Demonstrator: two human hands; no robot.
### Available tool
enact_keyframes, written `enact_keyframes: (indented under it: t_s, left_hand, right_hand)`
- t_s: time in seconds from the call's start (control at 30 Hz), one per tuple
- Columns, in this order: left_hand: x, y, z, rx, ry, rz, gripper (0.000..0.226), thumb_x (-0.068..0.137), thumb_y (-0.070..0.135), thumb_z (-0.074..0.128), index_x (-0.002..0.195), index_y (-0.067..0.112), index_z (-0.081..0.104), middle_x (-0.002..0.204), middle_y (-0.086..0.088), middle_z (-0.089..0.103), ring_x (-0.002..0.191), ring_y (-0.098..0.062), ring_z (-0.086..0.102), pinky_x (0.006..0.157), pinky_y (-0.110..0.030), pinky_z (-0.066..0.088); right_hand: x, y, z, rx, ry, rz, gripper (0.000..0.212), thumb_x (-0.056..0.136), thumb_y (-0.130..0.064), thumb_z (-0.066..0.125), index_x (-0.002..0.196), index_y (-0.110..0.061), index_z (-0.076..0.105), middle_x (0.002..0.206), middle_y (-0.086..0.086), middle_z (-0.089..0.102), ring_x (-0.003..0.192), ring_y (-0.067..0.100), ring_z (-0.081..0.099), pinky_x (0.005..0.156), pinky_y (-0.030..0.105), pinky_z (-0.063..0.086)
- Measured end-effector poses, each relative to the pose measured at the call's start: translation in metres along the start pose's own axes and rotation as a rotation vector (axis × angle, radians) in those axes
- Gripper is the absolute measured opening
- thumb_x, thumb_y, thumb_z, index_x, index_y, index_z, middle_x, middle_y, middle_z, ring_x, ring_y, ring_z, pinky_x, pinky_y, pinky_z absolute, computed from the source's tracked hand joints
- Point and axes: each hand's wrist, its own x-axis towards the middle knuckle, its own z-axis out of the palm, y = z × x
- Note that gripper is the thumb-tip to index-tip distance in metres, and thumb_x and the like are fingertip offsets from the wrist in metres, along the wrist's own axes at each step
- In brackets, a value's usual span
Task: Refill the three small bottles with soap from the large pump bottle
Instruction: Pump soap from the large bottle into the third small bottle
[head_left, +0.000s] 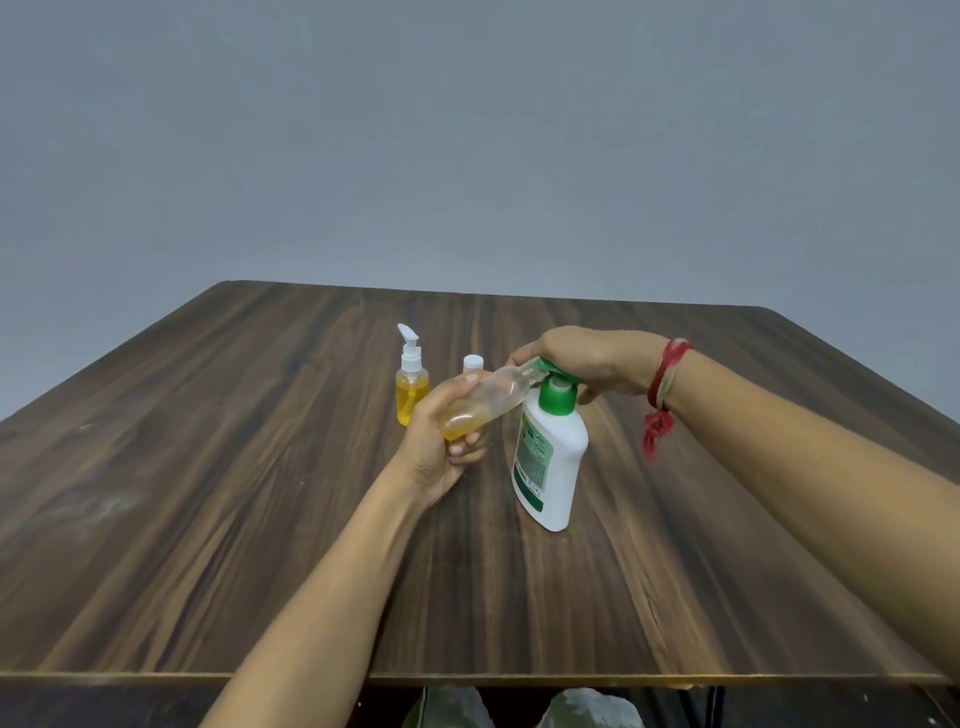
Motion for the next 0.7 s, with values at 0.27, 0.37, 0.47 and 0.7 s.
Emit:
enact_keyframes:
  t_s: [0.27,0.37,0.47,0.7]
  left_hand:
    - [-0.0021,0.0023,0.0042,0.005,-0.015,0.012,0.028,0.078,0.033,0.054,0.083,0.006,0.062,0.039,0.002,0.037,0.029,-0.003,0.025,0.031,-0.013,0.021]
    - [-0.001,0.002,0.0015,0.017,-0.002,0.016,0.026,0.076,0.034,0.057,0.08,0.009,0.065,0.039,0.002,0.037,0.029,-0.003,0.025,0.032,-0.012,0.022]
    - [-0.0006,0.0004,0.0024,0.001,-0.003,0.016,0.024,0.077,0.033,0.056,0.073,0.012,0.066,0.039,0.001,0.037,0.029,-0.003,0.024,0.032,-0.012,0.022]
    - [-0.0007,0.0003,0.0009,0.008,0.001,0.014,0.026,0.078,0.032,0.054,0.079,0.008,0.064,0.039,0.001,0.037,0.029,-0.004,0.024,0.033,-0.012,0.021]
  right_hand:
    - [0.0009,0.0007,-0.0011,0.008,0.019,-0.004,0.029,0.088,-0.014,0.04,0.1,-0.017,0.067,0.086,0.002,0.057,0.086,0.023,0.048,0.085,0.044,0.04]
    - [0.0011,0.0031,0.0042,0.018,0.04,-0.001,0.03,0.089,-0.012,0.038,0.092,-0.022,0.066,0.089,0.003,0.059,0.09,0.026,0.05,0.088,0.046,0.042]
    - [-0.0009,-0.0005,-0.0003,-0.01,0.035,0.007,0.027,0.09,-0.015,0.038,0.093,-0.027,0.062,0.094,0.002,0.057,0.09,0.023,0.049,0.087,0.044,0.038]
    - [-0.0014,-0.0003,0.0013,-0.007,0.025,0.004,0.03,0.09,-0.014,0.036,0.096,-0.023,0.064,0.086,-0.001,0.06,0.084,0.02,0.049,0.083,0.042,0.038]
